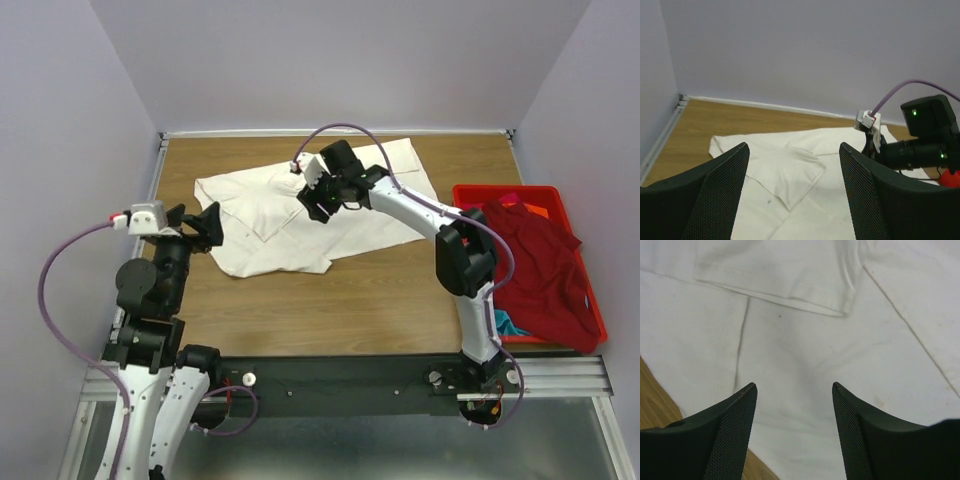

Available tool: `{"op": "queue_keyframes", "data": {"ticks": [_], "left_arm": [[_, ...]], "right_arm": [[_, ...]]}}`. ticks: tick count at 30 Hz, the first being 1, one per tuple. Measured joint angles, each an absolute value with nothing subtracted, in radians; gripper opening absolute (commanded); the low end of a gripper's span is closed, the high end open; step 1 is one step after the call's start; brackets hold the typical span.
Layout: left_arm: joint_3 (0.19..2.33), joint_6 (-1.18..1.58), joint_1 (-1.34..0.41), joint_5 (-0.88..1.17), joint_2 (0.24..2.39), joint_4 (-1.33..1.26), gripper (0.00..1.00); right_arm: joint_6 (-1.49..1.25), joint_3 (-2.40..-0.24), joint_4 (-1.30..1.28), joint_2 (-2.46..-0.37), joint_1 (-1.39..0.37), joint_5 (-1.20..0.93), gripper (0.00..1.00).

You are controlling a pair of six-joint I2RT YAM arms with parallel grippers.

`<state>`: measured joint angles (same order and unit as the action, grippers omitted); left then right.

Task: Fold and stack the t-shirts
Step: Fold the tshirt

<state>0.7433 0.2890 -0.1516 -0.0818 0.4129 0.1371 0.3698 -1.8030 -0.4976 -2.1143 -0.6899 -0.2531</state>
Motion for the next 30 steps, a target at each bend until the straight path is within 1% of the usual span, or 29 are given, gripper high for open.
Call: {"op": "queue_keyframes", "data": {"ticks": [1,3,5,7,8,12,13,18,19,20,24,30], "left_arm": [[0.731,0.303,-0.152,-0.051,0.431,0.132,0.80],[0.707,0.332,-0.152,0.044,0.501,0.113,0.78],[0.700,0.338,-0.152,0.143,0.594,0.103,0.70],[0.717,0.317,-0.152,0.255,0.753,0.109,0.62],[0.738,0.306,-0.152,0.303,0.848,0.124,0.60],[0.879,0.230,-0.162,0.394,1.176,0.200,0.59],[0.936,0.203,-0.166,0.401,1.268,0.237,0.57],[1.156,0.081,-0.181,0.393,1.502,0.355,0.49],[1.192,0.058,-0.187,0.386,1.547,0.367,0.43],[1.221,0.033,-0.195,0.375,1.587,0.382,0.42],[1.302,-0.031,-0.253,0.323,1.737,0.447,0.41],[1.370,-0.097,-0.368,0.192,1.926,0.530,0.41]], "right_arm": [[0.357,-1.787,-0.495,-2.107,-0.672,-0.250,0.73],[0.349,-1.751,-0.492,-2.084,-0.642,-0.263,0.76],[0.361,-1.681,-0.487,-2.035,-0.605,-0.316,0.77],[0.381,-1.592,-0.498,-1.959,-0.560,-0.382,0.79],[0.398,-1.545,-0.494,-1.919,-0.540,-0.422,0.80],[0.455,-1.411,-0.500,-1.772,-0.468,-0.528,0.80],[0.470,-1.374,-0.500,-1.735,-0.455,-0.557,0.79],[0.507,-1.264,-0.501,-1.675,-0.379,-0.667,0.80],[0.517,-1.242,-0.500,-1.672,-0.353,-0.687,0.80],[0.525,-1.222,-0.503,-1.670,-0.327,-0.702,0.79],[0.547,-1.178,-0.510,-1.659,-0.255,-0.729,0.79],[0.574,-1.152,-0.511,-1.610,-0.229,-0.790,0.79]]}}
